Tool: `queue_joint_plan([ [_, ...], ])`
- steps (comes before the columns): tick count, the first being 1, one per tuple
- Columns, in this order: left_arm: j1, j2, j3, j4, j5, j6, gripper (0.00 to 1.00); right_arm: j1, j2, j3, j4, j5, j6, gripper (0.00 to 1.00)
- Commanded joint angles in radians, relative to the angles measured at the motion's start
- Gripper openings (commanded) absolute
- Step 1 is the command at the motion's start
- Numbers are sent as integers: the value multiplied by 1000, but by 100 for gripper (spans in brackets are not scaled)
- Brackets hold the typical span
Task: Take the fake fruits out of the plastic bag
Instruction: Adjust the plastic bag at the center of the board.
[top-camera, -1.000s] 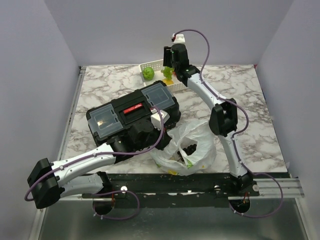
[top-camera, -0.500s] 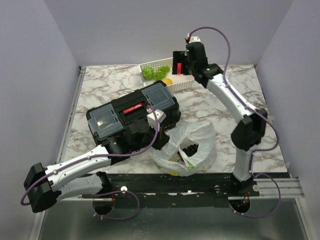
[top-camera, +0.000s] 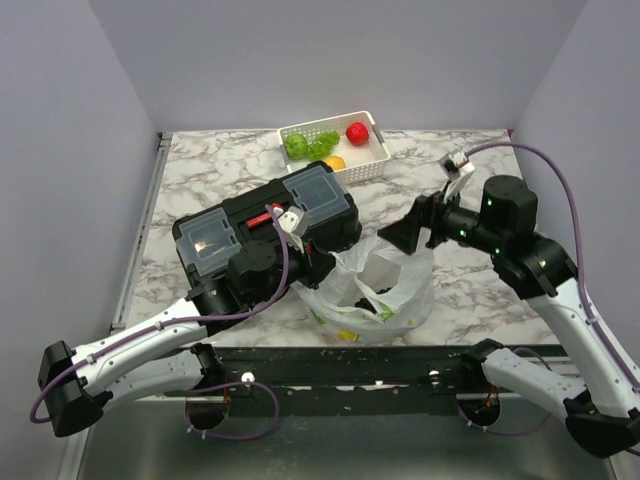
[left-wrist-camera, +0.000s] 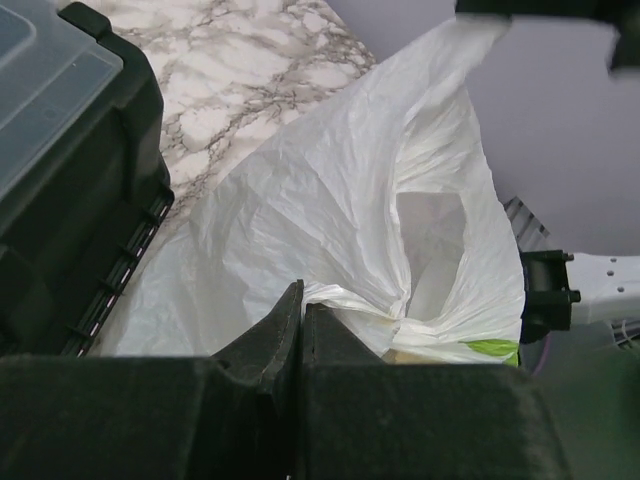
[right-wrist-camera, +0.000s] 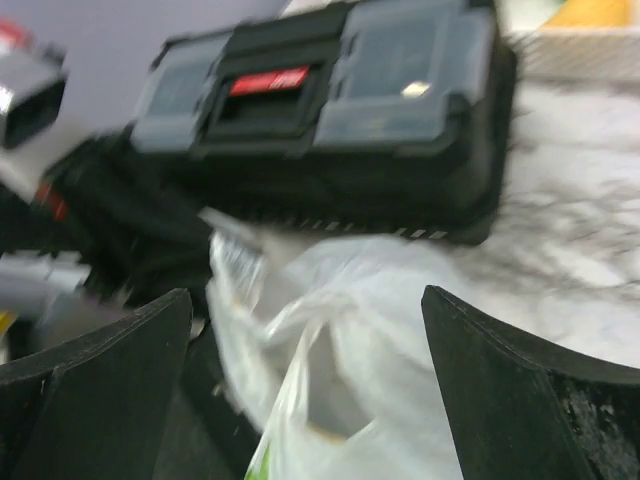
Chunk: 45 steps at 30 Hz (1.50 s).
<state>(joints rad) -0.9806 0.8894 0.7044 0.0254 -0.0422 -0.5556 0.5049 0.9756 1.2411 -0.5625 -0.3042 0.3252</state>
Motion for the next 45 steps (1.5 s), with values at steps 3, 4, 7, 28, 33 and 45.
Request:
queue_joint_plan([
  [3, 7, 7, 12, 28, -101, -35, 0, 6, -148, -179, -33, -497, 57, 92],
  [4, 7, 13, 20, 24, -110, -38, 0, 6, -163, -201, -20, -531, 71, 89],
  [7, 7, 31, 43, -1, -131, -51, 0, 6, -193, -253, 58, -621, 122, 72],
  [28, 8, -15, 9, -23, -169, -100, 0, 376, -40, -475, 71, 616, 573, 32],
  [33, 9, -130, -88, -23, -299, -144, 0, 376, -9, -476, -288, 825, 879, 37],
  [45, 15, -330, -215, -156, -513, -121, 0, 376, -116, -544, -468, 840, 918, 48],
])
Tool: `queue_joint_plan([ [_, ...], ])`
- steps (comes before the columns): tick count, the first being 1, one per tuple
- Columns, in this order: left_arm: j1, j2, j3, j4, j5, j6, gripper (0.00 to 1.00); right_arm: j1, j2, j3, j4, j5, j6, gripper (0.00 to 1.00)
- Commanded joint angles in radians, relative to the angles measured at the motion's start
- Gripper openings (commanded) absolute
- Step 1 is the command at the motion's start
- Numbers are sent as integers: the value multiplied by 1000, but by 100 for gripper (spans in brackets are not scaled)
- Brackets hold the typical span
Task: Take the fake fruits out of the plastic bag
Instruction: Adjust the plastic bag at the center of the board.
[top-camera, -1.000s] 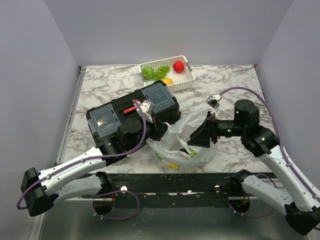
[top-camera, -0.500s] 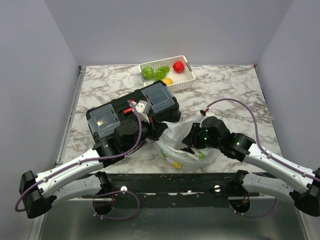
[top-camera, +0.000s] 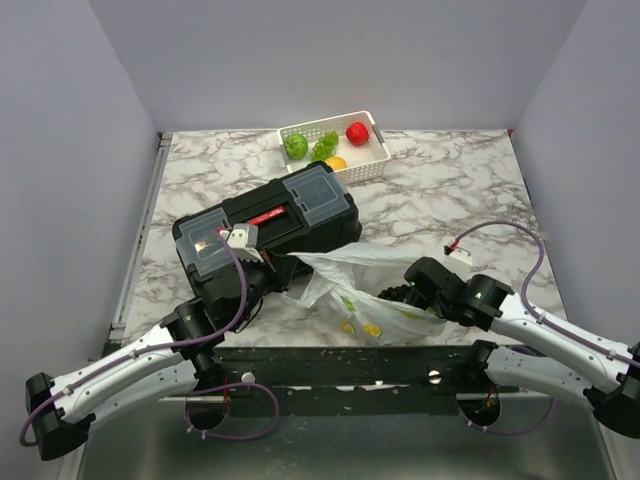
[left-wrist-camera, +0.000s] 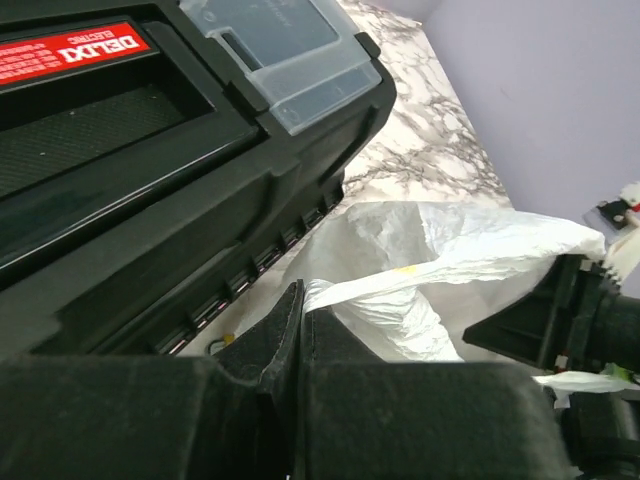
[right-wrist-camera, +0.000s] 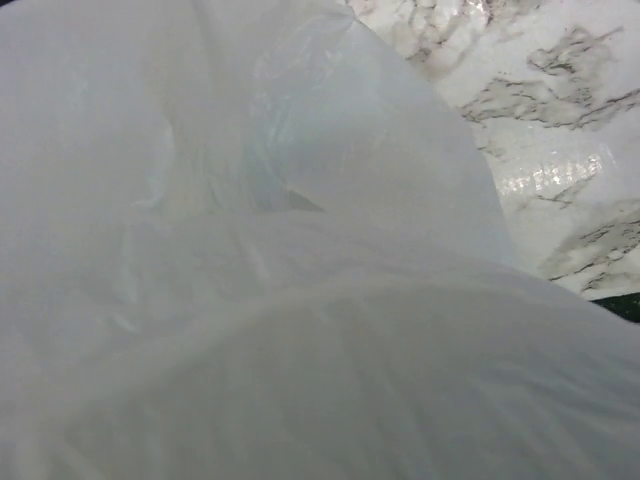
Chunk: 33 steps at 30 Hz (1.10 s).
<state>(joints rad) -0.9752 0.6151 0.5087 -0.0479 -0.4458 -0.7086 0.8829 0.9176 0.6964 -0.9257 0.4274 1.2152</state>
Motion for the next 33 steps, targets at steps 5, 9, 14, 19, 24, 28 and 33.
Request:
queue_joint_plan([
  [5, 10, -114, 11, -87, 151, 239, 8, -2, -122, -72, 317, -205, -341, 67],
  [9, 12, -105, 160, -191, 366, 336, 48, -2, -74, -57, 436, -342, -432, 73],
  [14, 12, -27, 392, -340, 572, 432, 71, -2, -24, 19, 459, -421, -520, 74],
  [19, 14, 129, 597, -433, 700, 502, 87, -2, -35, 75, 392, -458, -569, 81],
  [24, 17, 337, 653, -405, 708, 583, 94, -2, -66, 103, 257, -354, -505, 82],
  [28, 20, 515, 698, -376, 720, 648, 95, -2, -118, 98, 184, -317, -428, 76],
  [33, 23, 728, 810, -422, 640, 639, 98, -2, -185, 67, 157, -303, -386, 73],
])
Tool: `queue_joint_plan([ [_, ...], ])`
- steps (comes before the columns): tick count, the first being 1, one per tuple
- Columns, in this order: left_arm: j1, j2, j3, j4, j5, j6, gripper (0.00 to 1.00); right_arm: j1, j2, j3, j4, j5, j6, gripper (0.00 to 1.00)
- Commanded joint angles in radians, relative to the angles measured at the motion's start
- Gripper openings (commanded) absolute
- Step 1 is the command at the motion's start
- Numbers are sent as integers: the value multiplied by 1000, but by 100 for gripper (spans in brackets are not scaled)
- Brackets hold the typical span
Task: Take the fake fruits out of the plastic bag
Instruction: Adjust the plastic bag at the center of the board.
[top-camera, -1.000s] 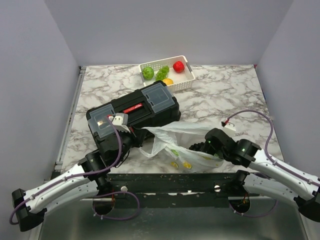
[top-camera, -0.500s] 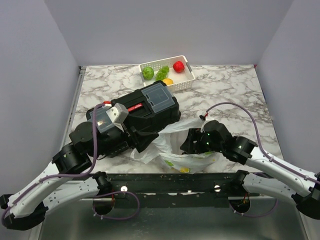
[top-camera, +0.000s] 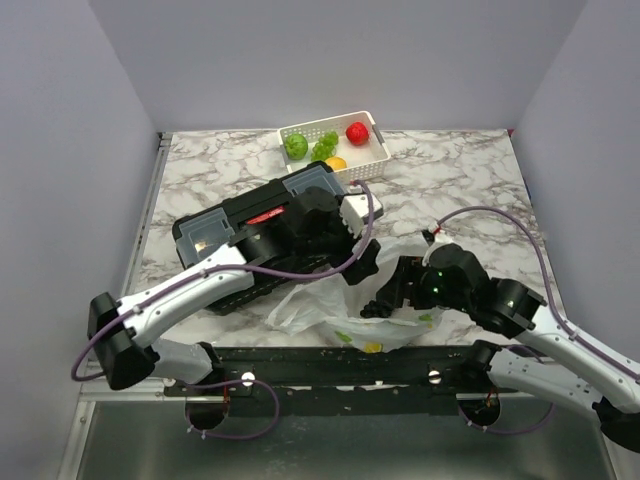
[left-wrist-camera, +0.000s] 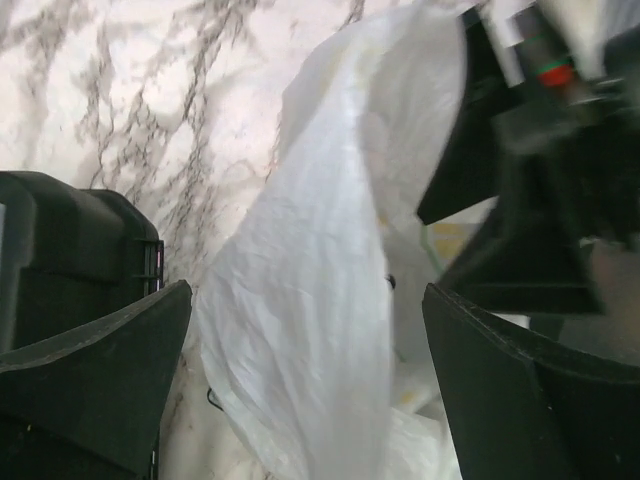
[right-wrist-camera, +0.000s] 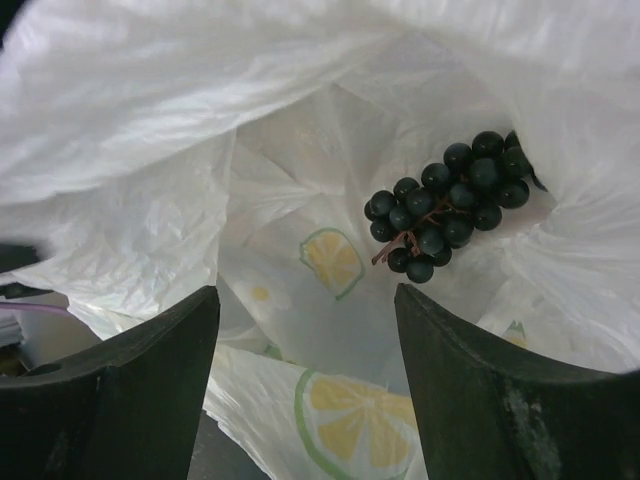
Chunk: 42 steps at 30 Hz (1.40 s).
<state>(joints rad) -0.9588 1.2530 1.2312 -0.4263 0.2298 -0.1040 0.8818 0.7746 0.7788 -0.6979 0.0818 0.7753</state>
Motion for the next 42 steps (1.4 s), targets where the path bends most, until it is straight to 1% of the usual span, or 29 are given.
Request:
queue_joint_plan([
  [1, 5, 116, 99, -49, -46, 37, 96, -1, -46, -21, -71, 36, 55, 70],
  [2, 5, 133, 107, -49, -44, 41, 94, -1, -47, -28, -71, 28, 59, 69],
  [4, 2, 153, 106, -30, -30, 37, 86, -1, -47, -44, -65, 16, 62, 69],
  [5, 2, 160, 108, -22, -12, 35, 80, 0, -45, -48, -62, 14, 62, 69],
  [7, 1, 164, 110, -16, -19, 31, 61, -1, -39, -54, -55, 13, 56, 69],
  [9, 1, 159, 111, -13, -51, 33, 37, -1, -31, -55, -48, 13, 52, 69],
  [10, 1, 153, 113, -15, -78, 33, 17, -1, -26, -55, -39, 11, 50, 68],
  [11, 0, 144, 113, -17, -109, 29, 3, -1, -21, -57, -27, 5, 47, 68],
  [12, 0, 123, 103, -6, -144, 20, 0, -1, -13, -61, -9, -5, 43, 67],
  [14, 1, 50, 45, 56, -199, 5, 0, -1, 4, -71, 33, -26, 33, 66],
  [16, 0, -45, -35, 142, -221, -18, 0, -1, 31, -83, 69, -31, 19, 66],
  [20, -1, -253, -195, 280, -326, -42, 0, -1, 111, -77, 141, 0, -31, 66],
  [22, -2, -337, -257, 312, -329, -45, 0, -1, 150, -58, 168, 28, -55, 65],
  [25, -4, -421, -324, 321, -278, -79, 0, -1, 191, -49, 223, 58, -86, 66],
  [27, -6, -440, -373, 332, -248, -129, 0, -1, 227, -49, 251, 62, -100, 68],
  [31, -6, -402, -445, 336, -157, -227, 0, -1, 287, -57, 248, 9, -98, 71],
  [33, -6, -386, -461, 326, -123, -253, 0, -1, 282, -63, 229, -11, -91, 74],
  [35, -6, -389, -481, 324, -107, -257, 0, -1, 242, -76, 241, -62, -99, 79],
  [39, -6, -416, -507, 331, -58, -230, 0, -1, 156, -124, 362, -241, -152, 92],
  [42, -6, -431, -506, 327, -41, -220, 0, 5, 136, -166, 475, -304, -169, 95],
])
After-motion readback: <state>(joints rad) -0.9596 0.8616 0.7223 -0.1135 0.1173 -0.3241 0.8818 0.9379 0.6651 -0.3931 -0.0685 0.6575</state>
